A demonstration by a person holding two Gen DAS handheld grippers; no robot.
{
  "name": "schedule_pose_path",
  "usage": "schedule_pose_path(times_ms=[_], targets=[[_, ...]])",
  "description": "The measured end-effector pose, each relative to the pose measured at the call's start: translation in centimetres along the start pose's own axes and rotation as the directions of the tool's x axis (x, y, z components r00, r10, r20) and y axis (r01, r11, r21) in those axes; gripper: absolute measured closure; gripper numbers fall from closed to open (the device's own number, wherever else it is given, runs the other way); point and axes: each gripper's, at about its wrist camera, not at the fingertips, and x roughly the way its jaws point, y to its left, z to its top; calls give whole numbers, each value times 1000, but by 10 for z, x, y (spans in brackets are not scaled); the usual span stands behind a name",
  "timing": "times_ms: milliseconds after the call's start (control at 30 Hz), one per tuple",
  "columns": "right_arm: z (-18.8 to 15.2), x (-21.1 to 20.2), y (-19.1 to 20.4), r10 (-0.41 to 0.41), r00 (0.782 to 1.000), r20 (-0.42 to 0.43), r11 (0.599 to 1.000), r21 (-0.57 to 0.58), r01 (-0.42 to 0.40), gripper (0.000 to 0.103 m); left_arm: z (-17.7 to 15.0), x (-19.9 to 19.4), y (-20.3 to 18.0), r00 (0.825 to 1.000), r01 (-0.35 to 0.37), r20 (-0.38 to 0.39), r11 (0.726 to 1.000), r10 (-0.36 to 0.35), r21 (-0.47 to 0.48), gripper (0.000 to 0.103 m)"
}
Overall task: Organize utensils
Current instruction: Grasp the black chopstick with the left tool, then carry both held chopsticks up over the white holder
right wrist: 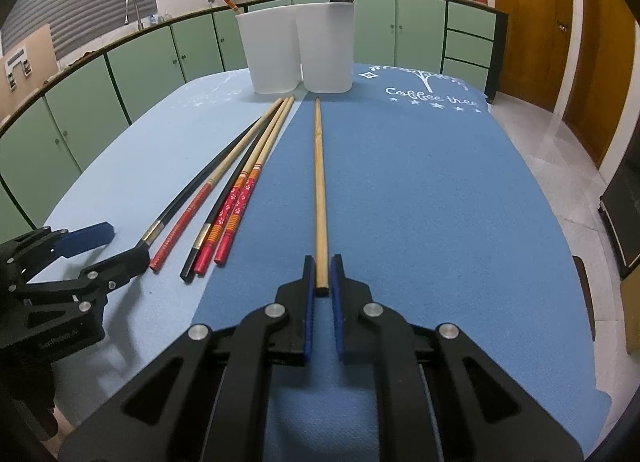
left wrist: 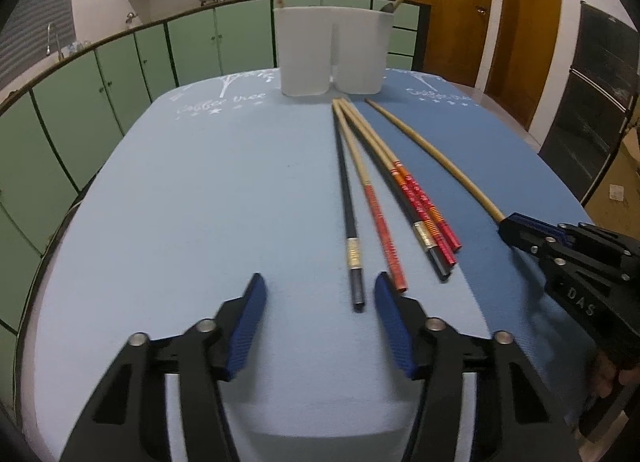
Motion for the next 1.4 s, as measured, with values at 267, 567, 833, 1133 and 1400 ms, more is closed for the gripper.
schedule_pose_path(times_ms=[267, 567, 833, 1133, 1400], targets=[[1, -1, -3, 22, 1000, 2, 1000, 22, -22, 97, -2, -1, -12, 999, 23, 40, 1000, -24, 13, 96], [22, -29, -6, 36, 998, 48, 999, 6, -36, 97, 17, -38, -1, 995, 11, 103, 1000, -13, 13, 97], [63, -74, -11, 63, 989, 132, 998, -3, -63, 97, 55, -90, 6, 972, 8, 233, 1000, -12, 18, 97], [121, -118, -18, 118, 966, 229, 993, -20, -116, 97, 104, -121, 18, 940, 68, 336, 998, -63, -1, 97], [168, -130, -20, 175, 958, 227, 985, -45, -169, 97, 132, -131, 16, 919, 96, 382, 995, -97, 23, 97]])
